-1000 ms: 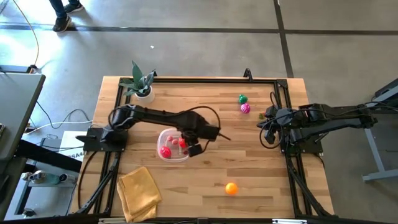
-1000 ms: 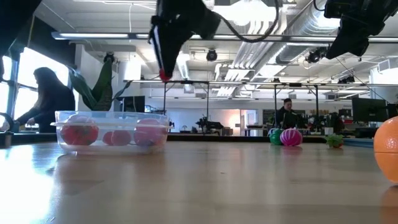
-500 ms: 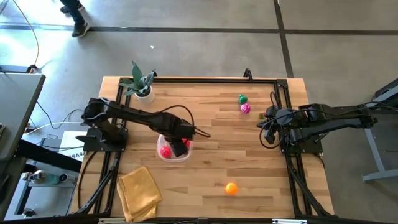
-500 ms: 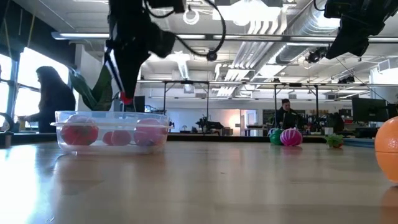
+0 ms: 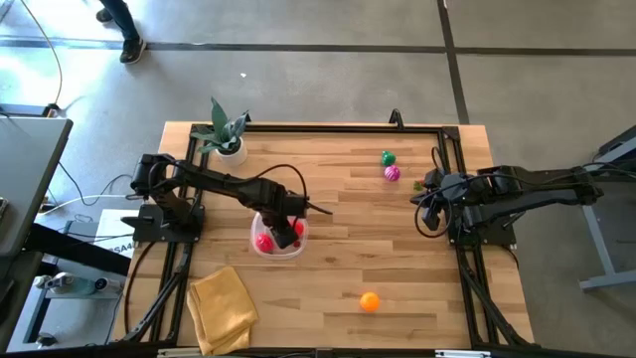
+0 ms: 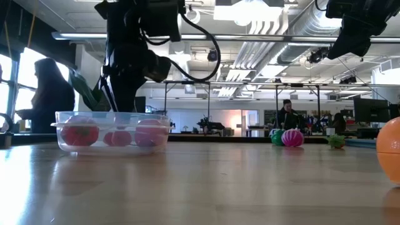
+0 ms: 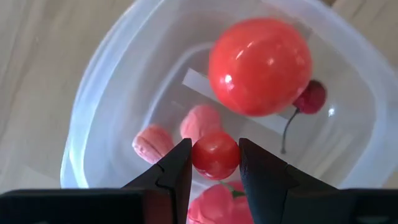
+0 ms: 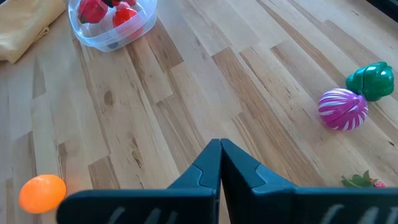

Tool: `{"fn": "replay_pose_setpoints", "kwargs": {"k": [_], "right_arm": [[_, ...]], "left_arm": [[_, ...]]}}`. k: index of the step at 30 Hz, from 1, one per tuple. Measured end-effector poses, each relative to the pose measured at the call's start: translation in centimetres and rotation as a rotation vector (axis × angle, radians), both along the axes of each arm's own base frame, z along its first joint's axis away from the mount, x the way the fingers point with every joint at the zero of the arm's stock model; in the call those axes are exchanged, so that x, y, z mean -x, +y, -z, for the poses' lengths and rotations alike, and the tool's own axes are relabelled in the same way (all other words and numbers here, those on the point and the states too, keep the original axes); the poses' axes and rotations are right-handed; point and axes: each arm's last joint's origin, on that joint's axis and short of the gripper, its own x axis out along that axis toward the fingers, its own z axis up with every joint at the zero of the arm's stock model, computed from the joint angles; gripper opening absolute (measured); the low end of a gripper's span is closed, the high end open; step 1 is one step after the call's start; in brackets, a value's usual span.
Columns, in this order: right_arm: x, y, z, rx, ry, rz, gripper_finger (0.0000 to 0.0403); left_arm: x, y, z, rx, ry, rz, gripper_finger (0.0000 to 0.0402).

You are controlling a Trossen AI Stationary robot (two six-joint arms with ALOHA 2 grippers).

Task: Pick and placing Produce into tupperware
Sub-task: Put the red cherry into the transparent container, then adjust the transparent container

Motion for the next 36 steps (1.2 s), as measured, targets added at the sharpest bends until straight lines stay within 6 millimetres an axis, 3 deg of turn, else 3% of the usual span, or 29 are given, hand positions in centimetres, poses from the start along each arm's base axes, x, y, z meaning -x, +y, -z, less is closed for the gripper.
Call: {"fn": "replay_pose_setpoints", "kwargs": {"k": [16,25,30,36], "right_arm": [[0.0,0.0,0.0,0.000,0.000,0.000,0.0000],[0.0,0.0,0.0,0.000,0.000,0.000,0.0000],[0.0,0.0,0.0,0.000,0.000,0.000,0.0000],[0.0,0.0,0.0,0.000,0.000,0.000,0.0000]], "left_arm": [[0.1,1.0,0.2,-0.028,0.000,-0.012,0.0112],[0.2,1.0,0.2,-0.033,0.007,-0.012,0.0162],[0.1,0.9,0.1,-0.035,0.000,0.005,0.0171],[0.1,0.9,-2.2,-0.030,0.037,-0.015,0.0148]]}}
